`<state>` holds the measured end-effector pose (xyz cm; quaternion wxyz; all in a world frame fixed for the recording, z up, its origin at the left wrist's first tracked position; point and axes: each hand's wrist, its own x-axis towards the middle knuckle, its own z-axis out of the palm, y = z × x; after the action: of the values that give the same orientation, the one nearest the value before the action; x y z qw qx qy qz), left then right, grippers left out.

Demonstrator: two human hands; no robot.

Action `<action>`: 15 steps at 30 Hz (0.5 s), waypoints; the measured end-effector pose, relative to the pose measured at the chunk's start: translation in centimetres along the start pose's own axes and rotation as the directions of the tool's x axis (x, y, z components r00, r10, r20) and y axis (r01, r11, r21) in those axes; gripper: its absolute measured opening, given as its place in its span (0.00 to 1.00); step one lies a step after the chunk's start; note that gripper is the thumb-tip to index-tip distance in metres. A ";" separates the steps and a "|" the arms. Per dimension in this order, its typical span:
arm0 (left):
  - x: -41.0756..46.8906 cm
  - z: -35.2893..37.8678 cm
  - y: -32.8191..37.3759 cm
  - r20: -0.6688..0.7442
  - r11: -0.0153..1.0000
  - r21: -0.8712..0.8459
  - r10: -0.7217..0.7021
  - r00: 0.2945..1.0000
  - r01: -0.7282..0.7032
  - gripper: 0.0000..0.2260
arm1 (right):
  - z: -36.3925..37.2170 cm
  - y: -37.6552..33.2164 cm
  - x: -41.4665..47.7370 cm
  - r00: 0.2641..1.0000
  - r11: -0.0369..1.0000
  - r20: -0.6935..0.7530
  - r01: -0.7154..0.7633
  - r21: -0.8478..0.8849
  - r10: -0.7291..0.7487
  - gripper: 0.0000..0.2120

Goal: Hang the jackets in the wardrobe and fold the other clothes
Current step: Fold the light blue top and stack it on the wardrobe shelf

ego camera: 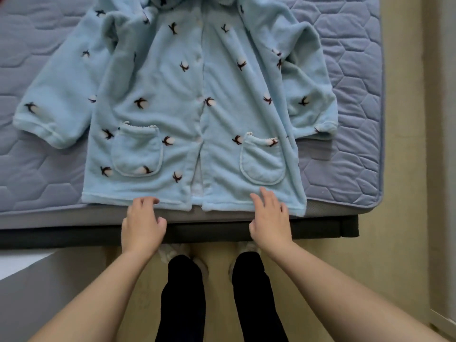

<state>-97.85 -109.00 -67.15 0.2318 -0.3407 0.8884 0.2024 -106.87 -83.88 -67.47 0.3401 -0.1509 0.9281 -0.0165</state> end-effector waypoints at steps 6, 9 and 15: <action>3.0 -4.5 -7.4 0.037 0.911 -0.189 -0.367 0.929 0.367 0.21 | 0.1 -8.2 0.8 0.957 0.963 0.110 0.267 0.021 -0.268 0.29; 5.5 -5.4 -10.2 -0.001 0.868 -0.289 -0.422 0.907 0.403 0.26 | 0.7 -12.8 2.9 0.981 0.960 0.121 0.116 0.256 -0.151 0.25; 8.9 -5.0 -13.9 0.030 0.898 -0.382 -0.225 0.974 0.219 0.06 | 2.5 -18.7 7.2 0.909 0.611 0.253 -0.411 0.677 0.331 0.20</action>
<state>-95.34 -125.67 -70.80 0.1758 -0.4799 0.7886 0.3418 -105.45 -103.58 -71.38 0.4146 0.1887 0.8388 -0.2981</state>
